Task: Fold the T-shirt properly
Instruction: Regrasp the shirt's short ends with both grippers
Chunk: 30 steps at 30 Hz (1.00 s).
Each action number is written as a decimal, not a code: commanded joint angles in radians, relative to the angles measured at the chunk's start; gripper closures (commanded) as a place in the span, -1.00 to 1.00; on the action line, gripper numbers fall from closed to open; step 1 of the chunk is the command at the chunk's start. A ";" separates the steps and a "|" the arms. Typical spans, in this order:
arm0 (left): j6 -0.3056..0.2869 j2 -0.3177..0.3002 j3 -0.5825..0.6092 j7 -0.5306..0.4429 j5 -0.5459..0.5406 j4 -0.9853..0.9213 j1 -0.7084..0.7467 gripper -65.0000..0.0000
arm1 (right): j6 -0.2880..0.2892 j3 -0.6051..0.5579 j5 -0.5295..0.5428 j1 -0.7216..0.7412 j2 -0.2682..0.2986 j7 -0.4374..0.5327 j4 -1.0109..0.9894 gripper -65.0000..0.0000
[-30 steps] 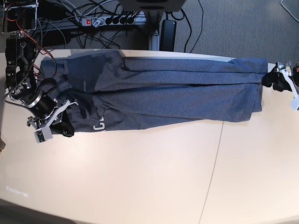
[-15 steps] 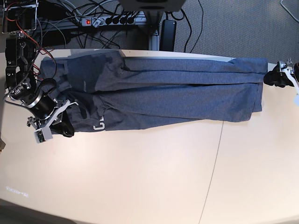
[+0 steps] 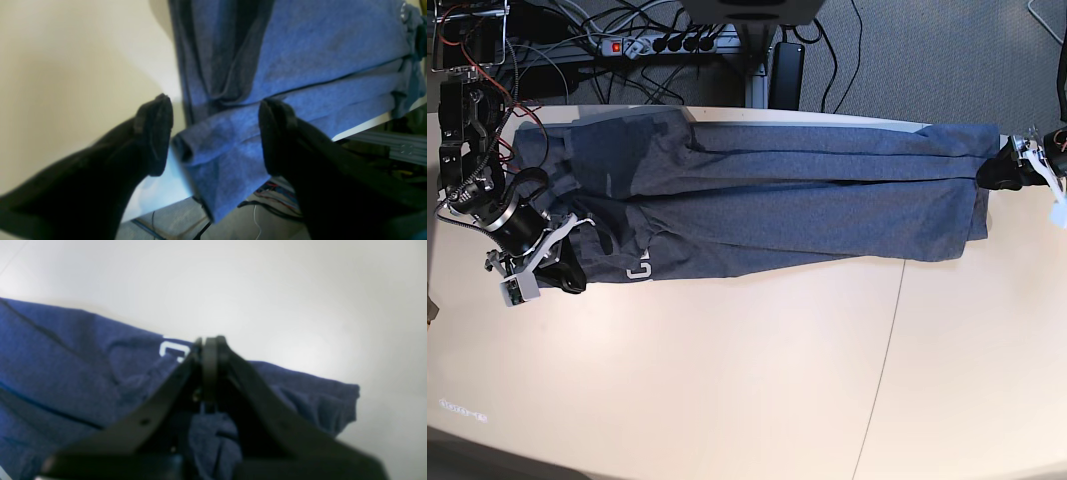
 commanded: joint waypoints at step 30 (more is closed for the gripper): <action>-0.016 0.038 -0.004 0.016 0.028 0.006 -0.034 -0.35 | 0.076 0.008 -0.008 -0.032 0.000 0.013 0.011 1.00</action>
